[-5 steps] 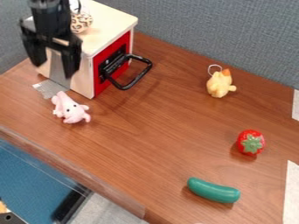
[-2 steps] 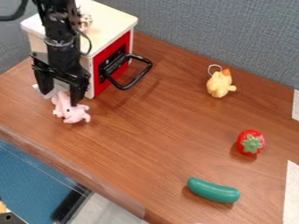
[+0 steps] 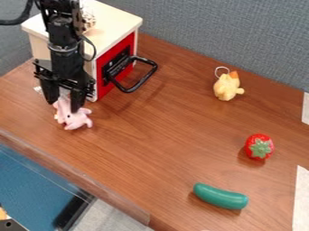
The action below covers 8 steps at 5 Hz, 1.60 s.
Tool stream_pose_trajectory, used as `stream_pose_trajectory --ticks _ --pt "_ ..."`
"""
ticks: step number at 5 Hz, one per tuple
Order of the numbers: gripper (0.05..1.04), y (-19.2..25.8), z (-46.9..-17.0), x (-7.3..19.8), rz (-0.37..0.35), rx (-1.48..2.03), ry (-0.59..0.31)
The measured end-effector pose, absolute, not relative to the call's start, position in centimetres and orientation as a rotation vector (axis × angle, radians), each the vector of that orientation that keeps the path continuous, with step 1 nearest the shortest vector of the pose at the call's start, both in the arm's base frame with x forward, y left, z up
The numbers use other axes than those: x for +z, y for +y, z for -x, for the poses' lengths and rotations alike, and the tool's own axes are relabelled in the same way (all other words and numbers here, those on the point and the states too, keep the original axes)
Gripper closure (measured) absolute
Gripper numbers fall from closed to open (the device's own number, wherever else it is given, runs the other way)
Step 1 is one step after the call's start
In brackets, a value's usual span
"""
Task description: Put the pink object between drawner
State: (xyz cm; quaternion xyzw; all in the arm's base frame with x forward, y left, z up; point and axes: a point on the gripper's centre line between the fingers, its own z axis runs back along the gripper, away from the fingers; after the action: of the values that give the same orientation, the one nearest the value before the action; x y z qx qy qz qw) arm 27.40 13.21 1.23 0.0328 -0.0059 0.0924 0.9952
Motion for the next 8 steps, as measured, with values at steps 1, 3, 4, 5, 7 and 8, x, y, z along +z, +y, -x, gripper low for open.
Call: stream_pose_trajectory --ticks 1,3,4,5,7,8 --pt "0.706 12.8 -27.4 1.2 -0.051 0.192 -0.009" --pt "0.991 10.6 -28.2 2.4 -0.035 0.137 -0.022" --pt "1.008 8.5 -29.1 5.9 -0.024 0.080 -0.117" --pt "1.010 5.4 -29.2 7.9 0.017 0.009 -0.137" --pt "1.010 3.0 -35.3 10.2 0.077 -0.028 -0.186" --pt "1.010 3.5 -39.7 10.8 0.081 -0.012 -0.221"
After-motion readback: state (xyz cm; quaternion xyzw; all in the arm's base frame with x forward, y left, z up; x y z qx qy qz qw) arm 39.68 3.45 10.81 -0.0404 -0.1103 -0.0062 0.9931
